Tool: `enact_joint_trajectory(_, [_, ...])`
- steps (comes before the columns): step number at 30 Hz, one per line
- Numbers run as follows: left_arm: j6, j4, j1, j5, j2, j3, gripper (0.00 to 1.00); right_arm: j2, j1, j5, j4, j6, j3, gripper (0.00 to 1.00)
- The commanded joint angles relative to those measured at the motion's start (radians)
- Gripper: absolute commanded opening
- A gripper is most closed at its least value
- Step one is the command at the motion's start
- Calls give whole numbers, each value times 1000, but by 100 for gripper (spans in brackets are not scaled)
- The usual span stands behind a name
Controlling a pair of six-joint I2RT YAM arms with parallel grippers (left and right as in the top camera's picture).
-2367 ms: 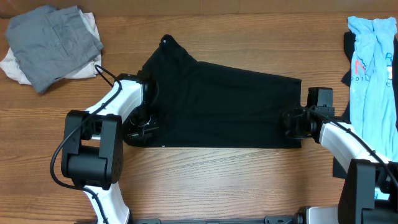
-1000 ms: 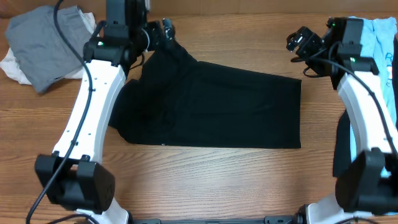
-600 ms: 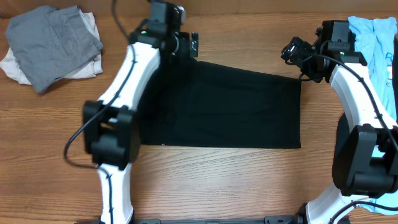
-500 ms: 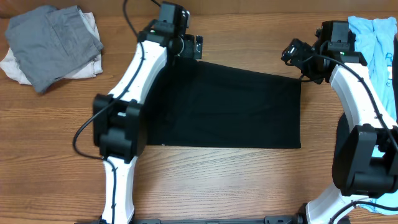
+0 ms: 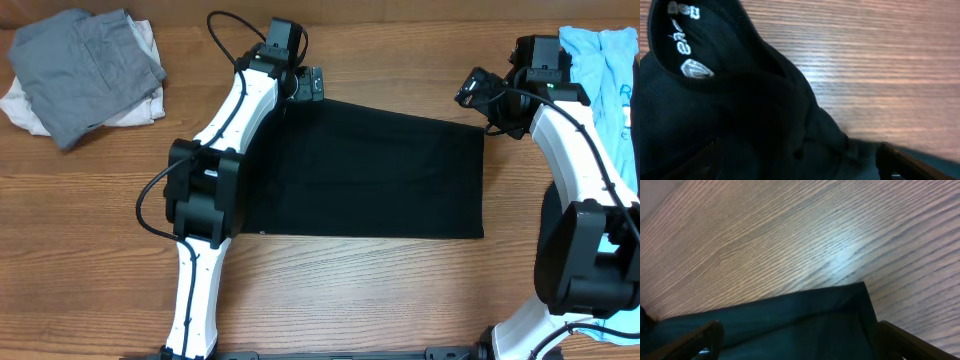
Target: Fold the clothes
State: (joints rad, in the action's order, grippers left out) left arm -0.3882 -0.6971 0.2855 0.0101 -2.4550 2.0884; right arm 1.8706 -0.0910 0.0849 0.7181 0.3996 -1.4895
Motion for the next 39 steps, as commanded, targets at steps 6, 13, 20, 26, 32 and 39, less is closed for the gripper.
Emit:
enact_joint_trajectory(6, [-55, 61, -11, -19, -25, 29, 75, -11, -2, -5, 4, -3, -14, 100])
enact_joint_trajectory(13, [-55, 73, -11, -18, -27, 28, 68, -11, -2, 13, 14, -3, -14, 100])
enact_joint_trajectory(20, [-76, 73, -13, -21, -43, 27, 68, -11, -2, 13, 16, -3, -14, 100])
enact_joint_trajectory(26, [-88, 86, -14, -32, -43, 27, 58, -11, -2, 13, 12, -3, -14, 100])
enact_joint_trajectory(32, [-87, 81, -19, -44, -43, 27, 36, -11, -2, 13, -3, -3, -14, 100])
enact_joint_trajectory(39, [-87, 80, -19, -44, -44, 26, 4, -11, -2, 1, 3, -3, -10, 100])
